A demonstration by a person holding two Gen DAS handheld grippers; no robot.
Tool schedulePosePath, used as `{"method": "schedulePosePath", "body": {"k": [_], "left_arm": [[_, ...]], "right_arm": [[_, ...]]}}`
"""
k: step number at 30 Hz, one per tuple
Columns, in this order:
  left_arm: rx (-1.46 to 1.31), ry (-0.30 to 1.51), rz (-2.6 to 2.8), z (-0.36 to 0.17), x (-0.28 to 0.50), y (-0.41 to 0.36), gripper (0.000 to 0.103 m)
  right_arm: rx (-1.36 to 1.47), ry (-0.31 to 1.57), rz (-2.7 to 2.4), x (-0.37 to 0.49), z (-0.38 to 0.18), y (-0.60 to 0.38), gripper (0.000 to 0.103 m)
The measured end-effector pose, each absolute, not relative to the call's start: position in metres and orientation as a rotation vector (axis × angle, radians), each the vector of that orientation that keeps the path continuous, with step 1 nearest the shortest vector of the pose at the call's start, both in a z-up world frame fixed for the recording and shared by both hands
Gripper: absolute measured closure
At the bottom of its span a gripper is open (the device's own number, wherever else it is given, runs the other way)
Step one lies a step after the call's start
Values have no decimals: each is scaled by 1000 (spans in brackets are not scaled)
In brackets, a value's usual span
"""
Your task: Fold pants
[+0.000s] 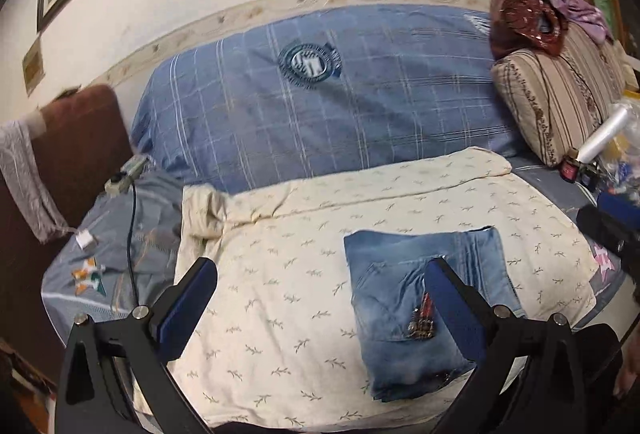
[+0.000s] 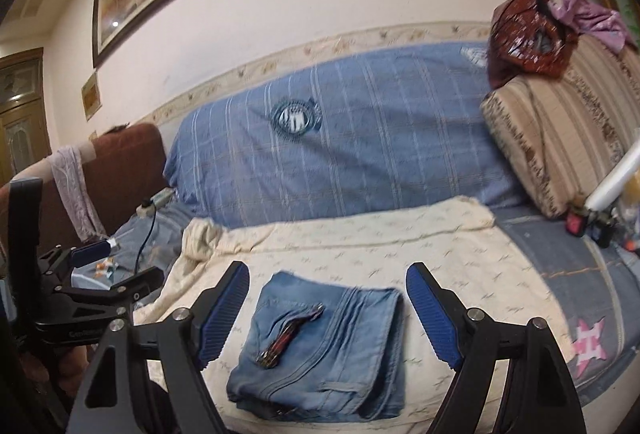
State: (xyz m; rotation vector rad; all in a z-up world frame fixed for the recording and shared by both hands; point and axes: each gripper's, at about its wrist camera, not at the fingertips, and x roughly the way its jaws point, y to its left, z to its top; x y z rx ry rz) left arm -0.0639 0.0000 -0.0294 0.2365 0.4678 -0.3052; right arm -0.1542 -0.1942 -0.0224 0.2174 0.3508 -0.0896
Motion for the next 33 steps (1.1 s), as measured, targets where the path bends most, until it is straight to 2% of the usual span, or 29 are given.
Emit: {"method": "schedulePosePath", "body": {"k": [9, 25, 33], "left_arm": [[179, 532, -282, -43, -51, 13, 0], [183, 594, -239, -64, -46, 19, 0], [162, 770, -257, -107, -11, 21, 0]], "right_arm": [[152, 377, -68, -148, -32, -171, 19], [204, 487, -1, -127, -70, -171, 19], [276, 596, -75, -114, -101, -212, 19]]}}
